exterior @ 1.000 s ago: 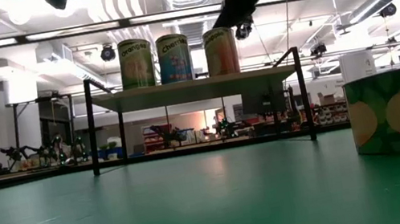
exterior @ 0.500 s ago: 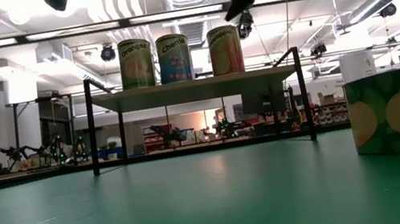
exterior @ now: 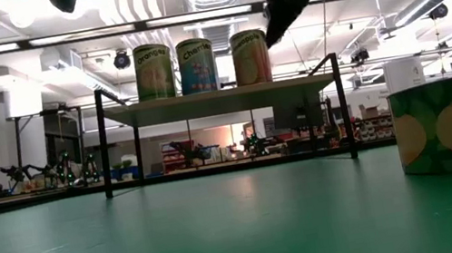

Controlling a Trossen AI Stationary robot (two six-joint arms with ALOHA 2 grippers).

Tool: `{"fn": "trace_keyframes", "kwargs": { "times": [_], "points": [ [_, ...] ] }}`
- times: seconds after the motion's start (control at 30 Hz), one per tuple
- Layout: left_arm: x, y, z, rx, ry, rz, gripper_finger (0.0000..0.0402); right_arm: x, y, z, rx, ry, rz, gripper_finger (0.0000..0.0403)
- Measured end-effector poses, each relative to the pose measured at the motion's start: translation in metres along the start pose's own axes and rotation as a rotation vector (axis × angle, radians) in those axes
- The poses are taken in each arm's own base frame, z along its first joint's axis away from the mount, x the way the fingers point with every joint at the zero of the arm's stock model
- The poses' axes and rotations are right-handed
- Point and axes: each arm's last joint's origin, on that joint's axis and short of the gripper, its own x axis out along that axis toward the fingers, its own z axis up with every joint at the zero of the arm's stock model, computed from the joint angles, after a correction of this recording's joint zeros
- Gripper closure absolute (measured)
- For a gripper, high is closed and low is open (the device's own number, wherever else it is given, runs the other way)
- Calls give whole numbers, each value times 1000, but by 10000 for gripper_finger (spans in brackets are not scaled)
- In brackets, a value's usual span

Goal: Pick and place cans onto a shelf
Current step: Put the canned pineapple on the shelf

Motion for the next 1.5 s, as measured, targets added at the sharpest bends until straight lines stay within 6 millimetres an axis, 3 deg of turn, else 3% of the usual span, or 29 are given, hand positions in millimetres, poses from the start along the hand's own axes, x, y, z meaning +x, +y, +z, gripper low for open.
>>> {"fn": "trace_keyframes", "kwargs": {
  "times": [0.33,0.8,1.0,1.17,1.3,1.5],
  "points": [
    [0,0,0,0,0,0,402,18,-8,7,-75,-17,-96,391],
    [0,0,0,0,-1,0,402,17,-8,16,-41,-94,-121,391],
    [0,0,1,-8,-1,0,402,-7,-4,19,-29,-115,-134,391],
    [0,0,-1,-11,12,-2,402,-20,3,6,80,0,-70,391],
    [0,0,-1,-17,13,-2,402,-14,13,-2,127,87,-20,391],
    [0,0,-1,-19,10,-2,402,5,19,4,84,41,-21,391]
  ]
}}
